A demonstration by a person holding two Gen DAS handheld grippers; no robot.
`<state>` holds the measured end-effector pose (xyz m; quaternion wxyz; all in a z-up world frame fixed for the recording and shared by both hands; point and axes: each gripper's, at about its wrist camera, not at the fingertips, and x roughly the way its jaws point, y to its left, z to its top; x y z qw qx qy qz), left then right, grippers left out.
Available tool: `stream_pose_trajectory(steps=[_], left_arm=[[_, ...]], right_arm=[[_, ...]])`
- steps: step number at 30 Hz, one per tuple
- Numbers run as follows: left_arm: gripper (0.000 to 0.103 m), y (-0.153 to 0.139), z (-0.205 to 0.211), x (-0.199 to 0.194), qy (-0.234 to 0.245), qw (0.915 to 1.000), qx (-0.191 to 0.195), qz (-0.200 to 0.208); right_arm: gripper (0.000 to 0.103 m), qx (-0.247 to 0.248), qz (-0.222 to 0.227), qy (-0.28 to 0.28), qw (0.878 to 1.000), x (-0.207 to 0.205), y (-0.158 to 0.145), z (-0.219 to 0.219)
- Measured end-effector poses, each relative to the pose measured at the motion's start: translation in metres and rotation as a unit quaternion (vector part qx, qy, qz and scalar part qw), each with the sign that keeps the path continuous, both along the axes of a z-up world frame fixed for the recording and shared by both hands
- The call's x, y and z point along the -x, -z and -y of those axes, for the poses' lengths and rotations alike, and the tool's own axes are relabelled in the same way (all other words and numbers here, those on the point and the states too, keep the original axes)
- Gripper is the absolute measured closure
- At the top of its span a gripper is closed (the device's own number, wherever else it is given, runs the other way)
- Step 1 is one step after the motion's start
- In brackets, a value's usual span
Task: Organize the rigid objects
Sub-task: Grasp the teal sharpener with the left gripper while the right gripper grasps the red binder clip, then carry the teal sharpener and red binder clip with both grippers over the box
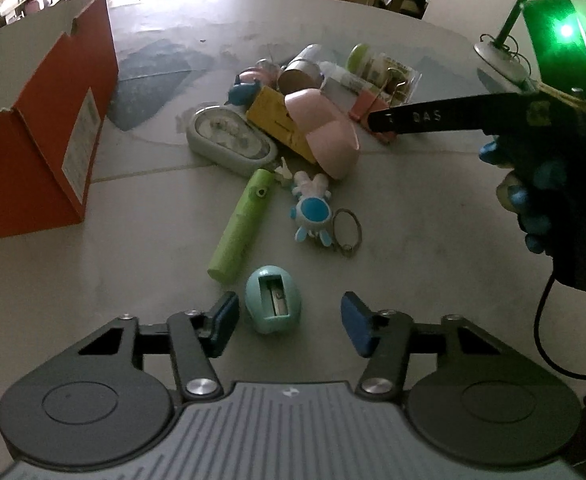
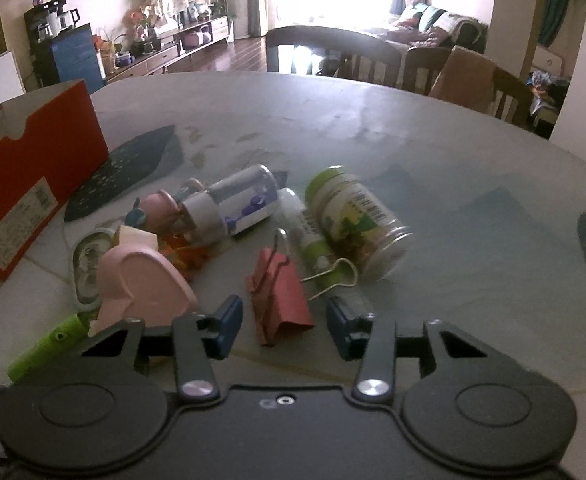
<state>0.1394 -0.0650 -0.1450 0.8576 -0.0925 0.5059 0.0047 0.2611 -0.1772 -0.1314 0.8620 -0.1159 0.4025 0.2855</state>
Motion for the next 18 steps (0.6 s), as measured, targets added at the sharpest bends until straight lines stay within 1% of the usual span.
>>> stream_pose_trajectory(steps=[4, 6, 7, 9, 11, 12, 13, 18], left_arm=[[0.058, 0.001, 0.002, 0.0, -0.002, 1.0, -0.003, -0.002], [0.064, 0.001, 0.002, 0.0, -0.003, 1.0, -0.002, 0.0], [0.065, 0.001, 0.002, 0.0, -0.004, 1.0, -0.003, 0.001], [0.07, 0.001, 0.002, 0.001, -0.007, 1.0, -0.005, 0.002], [0.072, 0.002, 0.001, 0.001, -0.01, 0.9999, -0.006, 0.003], [0.073, 0.002, 0.001, 0.002, -0.01, 0.9999, -0.007, 0.003], [0.073, 0.002, 0.001, 0.002, -0.011, 0.9999, -0.007, 0.003], [0.073, 0.001, -0.001, 0.003, -0.018, 0.9998, -0.004, 0.007]], right_arm=[[0.059, -0.003, -0.013, 0.005, 1.0, -0.007, 0.005, -0.003], [0.059, -0.006, -0.02, 0.005, 1.0, -0.01, 0.007, -0.004], [0.06, -0.007, -0.022, 0.006, 1.0, -0.011, 0.008, -0.004], [0.066, -0.007, -0.019, 0.009, 1.0, -0.011, 0.008, -0.004], [0.069, -0.012, -0.02, 0.01, 1.0, -0.012, 0.007, -0.004], [0.074, -0.014, -0.019, 0.011, 1.0, -0.012, 0.006, -0.004], [0.076, -0.017, -0.015, 0.011, 1.0, -0.011, 0.005, -0.002], [0.076, -0.016, -0.002, 0.009, 1.0, -0.005, 0.001, 0.0]])
